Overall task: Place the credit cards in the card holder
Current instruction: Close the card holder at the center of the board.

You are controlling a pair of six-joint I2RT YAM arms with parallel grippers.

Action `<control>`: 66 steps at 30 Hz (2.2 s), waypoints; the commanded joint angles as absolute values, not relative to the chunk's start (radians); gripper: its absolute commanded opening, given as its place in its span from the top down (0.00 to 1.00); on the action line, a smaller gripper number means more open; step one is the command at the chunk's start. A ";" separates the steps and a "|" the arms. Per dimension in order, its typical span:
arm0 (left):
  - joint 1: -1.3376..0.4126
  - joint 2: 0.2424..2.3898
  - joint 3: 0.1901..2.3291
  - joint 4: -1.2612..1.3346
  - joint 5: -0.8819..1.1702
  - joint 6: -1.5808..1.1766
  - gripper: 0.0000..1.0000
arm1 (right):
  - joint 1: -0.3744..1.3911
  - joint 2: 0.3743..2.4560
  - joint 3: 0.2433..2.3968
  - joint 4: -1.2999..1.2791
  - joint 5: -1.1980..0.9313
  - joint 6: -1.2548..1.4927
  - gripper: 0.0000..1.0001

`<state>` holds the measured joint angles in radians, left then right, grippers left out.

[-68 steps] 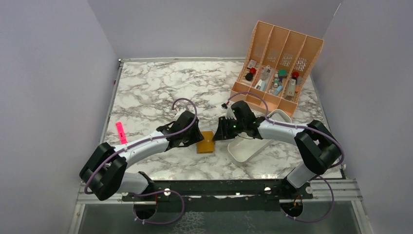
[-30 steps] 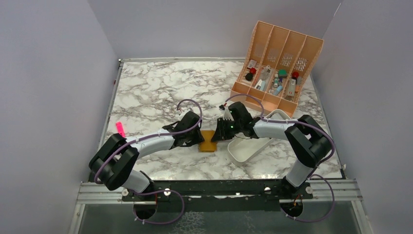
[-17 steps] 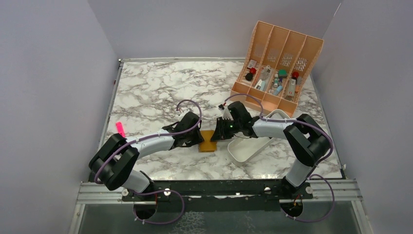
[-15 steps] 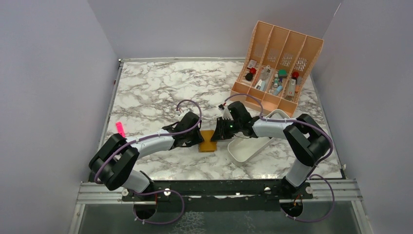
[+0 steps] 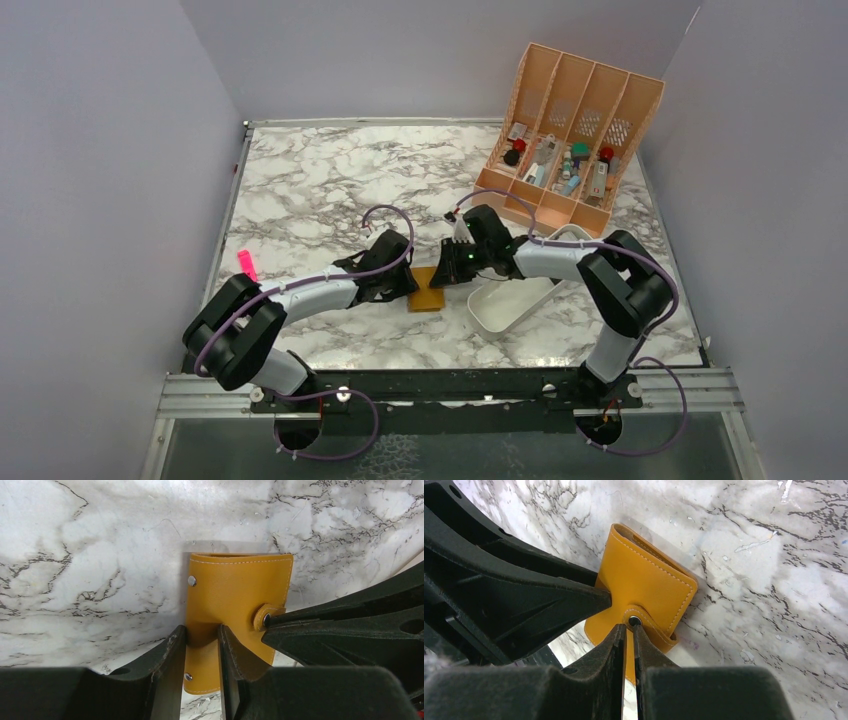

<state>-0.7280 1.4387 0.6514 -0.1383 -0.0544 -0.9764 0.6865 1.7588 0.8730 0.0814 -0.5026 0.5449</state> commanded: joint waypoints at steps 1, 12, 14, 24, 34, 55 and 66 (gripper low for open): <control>-0.742 1.456 0.644 -0.046 0.014 -0.991 0.70 | 0.710 1.798 0.895 0.057 -0.494 0.515 0.85; -0.742 1.399 0.632 -0.069 -0.004 -1.009 0.70 | 0.712 1.696 0.926 -0.098 -0.417 0.444 0.85; -0.742 1.373 0.645 -0.097 -0.022 -1.002 0.70 | 0.712 1.661 0.953 -0.146 -0.386 0.430 0.83; -0.740 1.313 0.723 -0.179 -0.048 -0.933 0.67 | 0.711 1.576 0.910 -0.155 -0.276 0.463 0.77; -0.682 1.422 0.754 -0.137 0.048 -0.841 0.80 | 0.711 1.603 0.885 -0.109 -0.269 0.497 0.80; -0.641 1.528 0.758 -0.033 0.153 -0.798 0.81 | 0.711 1.704 0.925 -0.083 -0.307 0.511 0.81; -0.641 1.565 0.736 -0.018 0.140 -0.799 0.81 | 0.712 1.680 0.936 -0.092 -0.305 0.515 0.80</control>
